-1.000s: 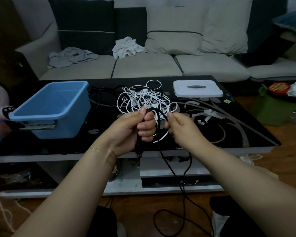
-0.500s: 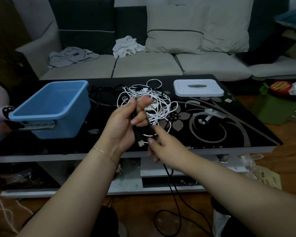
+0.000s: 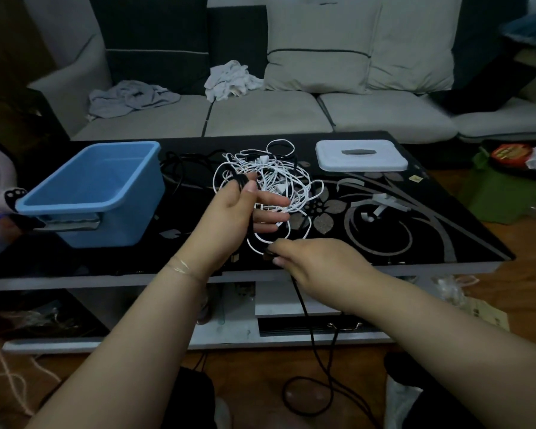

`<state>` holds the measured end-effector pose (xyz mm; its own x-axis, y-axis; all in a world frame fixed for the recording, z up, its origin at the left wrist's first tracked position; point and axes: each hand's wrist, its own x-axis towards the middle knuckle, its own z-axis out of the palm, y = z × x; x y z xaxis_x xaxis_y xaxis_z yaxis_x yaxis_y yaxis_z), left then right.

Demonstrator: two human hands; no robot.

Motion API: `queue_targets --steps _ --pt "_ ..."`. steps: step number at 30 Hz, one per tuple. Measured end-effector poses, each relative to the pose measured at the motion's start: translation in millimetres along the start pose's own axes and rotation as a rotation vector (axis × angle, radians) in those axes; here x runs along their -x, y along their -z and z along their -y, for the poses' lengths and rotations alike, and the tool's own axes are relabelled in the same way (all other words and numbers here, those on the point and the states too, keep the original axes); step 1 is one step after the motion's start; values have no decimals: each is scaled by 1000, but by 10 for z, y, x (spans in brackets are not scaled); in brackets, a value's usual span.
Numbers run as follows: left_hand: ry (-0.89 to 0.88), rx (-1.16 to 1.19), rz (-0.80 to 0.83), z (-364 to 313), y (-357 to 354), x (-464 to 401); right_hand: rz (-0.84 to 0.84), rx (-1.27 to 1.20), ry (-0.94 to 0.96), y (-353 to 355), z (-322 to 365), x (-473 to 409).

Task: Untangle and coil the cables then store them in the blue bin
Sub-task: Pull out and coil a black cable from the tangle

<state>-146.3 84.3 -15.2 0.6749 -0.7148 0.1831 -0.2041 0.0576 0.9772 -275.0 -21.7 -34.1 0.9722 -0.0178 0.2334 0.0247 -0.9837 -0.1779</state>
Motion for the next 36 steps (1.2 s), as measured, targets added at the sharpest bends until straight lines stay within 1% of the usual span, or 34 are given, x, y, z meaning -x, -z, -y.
queue_targets --steps 3,4,6,7,8,10,11,12,13,15,17,19,21,22,24,26,27,30,31,34,36 --pt "43 -78 92 -17 -78 46 -45 39 75 24 -45 19" --pt "61 -144 121 -13 -100 56 -78 48 94 29 -47 24" --pt "90 -315 144 16 -128 64 -184 117 129 30 -58 22" --pt "117 -379 161 30 -134 63 -248 142 114 47 -59 22" --pt "147 -383 208 26 -139 85 -291 155 72 63 -61 18" --pt "201 -301 342 -17 -159 135 -279 105 -110 159 -58 -3" --pt "215 -267 397 -43 -174 149 -235 54 -219 210 -81 -14" --pt "213 -237 427 -69 -192 160 -205 -36 -306 240 -129 -21" --pt "199 -207 436 -87 -195 166 -183 -180 -354 258 -176 -37" --pt "215 -128 432 -87 -193 160 -173 -499 -355 265 -262 -63" --pt "232 -86 439 -90 -190 156 -137 -662 -281 257 -317 -75" --pt "235 -50 447 -94 -177 152 -107 -694 -193 246 -343 -96" --pt "249 19 466 -97 -161 144 -135 -622 -108 189 -376 -113" --pt "264 59 480 -96 -158 143 -154 -595 -97 152 -381 -114" --pt "302 149 499 -95 -160 151 -162 -619 -101 86 -360 -101" --pt "341 239 490 -88 -182 163 -124 -694 -128 31 -327 -80" --pt "362 266 471 -84 -201 171 -114 -685 -139 15 -313 -72" --pt "387 272 390 -68 -272 181 -215 -457 -133 -1 -279 -77" --pt "387 289 374 -69 -287 180 -259 -428 -135 -6 -268 -83" --pt "411 447 404 -93 -283 167 -366 -515 -146 -28 -229 -106" --pt "438 572 448 -97 -254 156 -378 -713 -187 -55 -190 -136"
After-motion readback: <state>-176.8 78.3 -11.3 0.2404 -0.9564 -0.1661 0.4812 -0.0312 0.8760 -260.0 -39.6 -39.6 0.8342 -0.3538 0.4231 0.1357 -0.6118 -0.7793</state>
